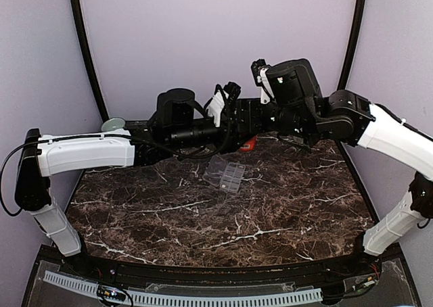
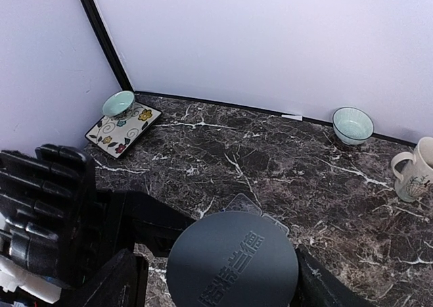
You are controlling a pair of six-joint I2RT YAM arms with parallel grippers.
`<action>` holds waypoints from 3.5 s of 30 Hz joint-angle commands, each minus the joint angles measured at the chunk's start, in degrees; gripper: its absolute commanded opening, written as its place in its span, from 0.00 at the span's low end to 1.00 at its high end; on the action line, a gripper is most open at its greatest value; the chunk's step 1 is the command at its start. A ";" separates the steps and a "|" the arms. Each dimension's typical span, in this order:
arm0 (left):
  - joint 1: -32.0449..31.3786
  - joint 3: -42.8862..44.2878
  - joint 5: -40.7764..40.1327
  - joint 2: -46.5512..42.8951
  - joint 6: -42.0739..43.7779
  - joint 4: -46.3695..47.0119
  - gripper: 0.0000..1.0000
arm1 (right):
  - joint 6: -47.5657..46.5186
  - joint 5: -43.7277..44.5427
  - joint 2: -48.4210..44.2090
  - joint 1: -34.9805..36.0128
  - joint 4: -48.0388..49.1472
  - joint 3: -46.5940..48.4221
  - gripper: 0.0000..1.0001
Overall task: Sort the pills into containers
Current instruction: Screw the lid of the pill bottle onto the pill bottle.
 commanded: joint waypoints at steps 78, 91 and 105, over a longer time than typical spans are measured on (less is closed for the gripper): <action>5.44 -1.61 27.85 -3.09 -10.87 11.85 0.00 | -6.74 -17.13 -19.85 -3.61 7.68 -12.39 0.82; 6.48 2.35 42.98 -0.08 -16.61 9.76 0.00 | -8.62 -30.37 -17.65 -8.49 8.22 -11.79 0.82; 6.48 5.58 46.63 2.22 -17.62 6.67 0.00 | -8.72 -34.32 -15.94 -8.94 9.84 -11.25 0.82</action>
